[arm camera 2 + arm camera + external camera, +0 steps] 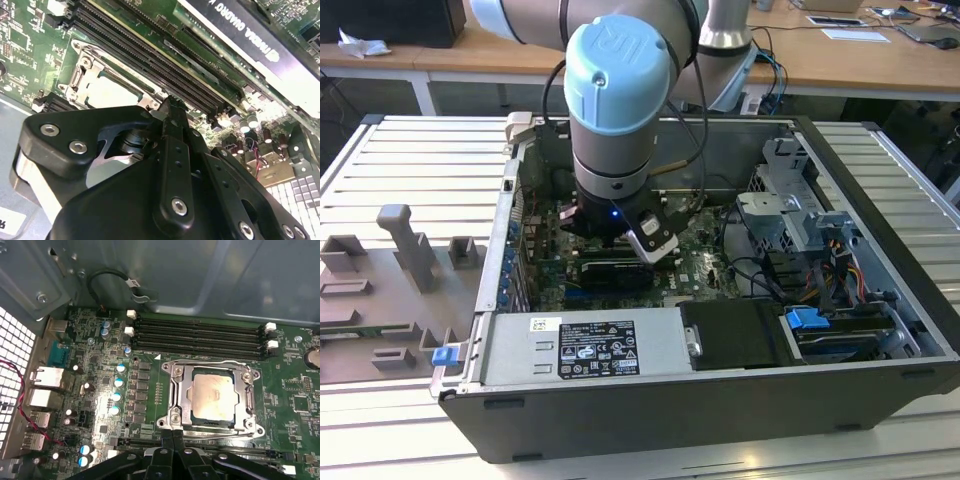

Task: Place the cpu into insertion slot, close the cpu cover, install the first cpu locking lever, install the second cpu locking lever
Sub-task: 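Install the second cpu locking lever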

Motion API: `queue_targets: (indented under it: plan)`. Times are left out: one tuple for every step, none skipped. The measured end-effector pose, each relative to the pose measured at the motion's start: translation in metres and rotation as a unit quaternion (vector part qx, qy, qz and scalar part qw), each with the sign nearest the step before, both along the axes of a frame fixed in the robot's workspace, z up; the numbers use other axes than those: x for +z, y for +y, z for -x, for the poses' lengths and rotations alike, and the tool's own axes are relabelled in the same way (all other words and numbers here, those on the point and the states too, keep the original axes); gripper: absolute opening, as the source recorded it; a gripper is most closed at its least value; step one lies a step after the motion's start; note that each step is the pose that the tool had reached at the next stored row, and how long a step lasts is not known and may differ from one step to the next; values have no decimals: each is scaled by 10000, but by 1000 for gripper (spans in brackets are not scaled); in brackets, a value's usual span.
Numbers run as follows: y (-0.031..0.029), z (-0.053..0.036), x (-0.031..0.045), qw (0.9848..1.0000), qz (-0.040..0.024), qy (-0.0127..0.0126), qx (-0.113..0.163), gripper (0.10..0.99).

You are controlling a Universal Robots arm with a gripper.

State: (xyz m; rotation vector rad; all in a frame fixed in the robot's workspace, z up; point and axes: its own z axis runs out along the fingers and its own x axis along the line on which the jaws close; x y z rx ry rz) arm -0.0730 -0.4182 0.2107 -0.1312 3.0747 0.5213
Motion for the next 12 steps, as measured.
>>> queue_targets:
  plan:
    - [-2, 1, -11, 10000, -10, 0, 1, 106]
    - [-6, 2, -33, 10000, -33, 0, 1, 106]
    - [-9, 3, -44, 10000, -61, 0, 1, 106]
    - [-9, 4, -46, 10000, -77, 0, 0, 106]
    - [-9, 3, -47, 10000, -83, 0, 1, 106]
    - [-9, 3, -47, 10000, -88, -1, 1, 106]
    - [-10, 3, -48, 10000, -91, -1, 1, 106]
    - [-10, 3, -48, 10000, -94, -1, 1, 106]
    - [-10, 3, -49, 10000, -97, -1, 1, 106]
    - [-10, 3, -49, 10000, -98, -1, 1, 106]
    - [-10, 3, -49, 10000, -100, 0, 1, 106]
    - [-10, 3, -50, 9999, -103, 0, 1, 106]
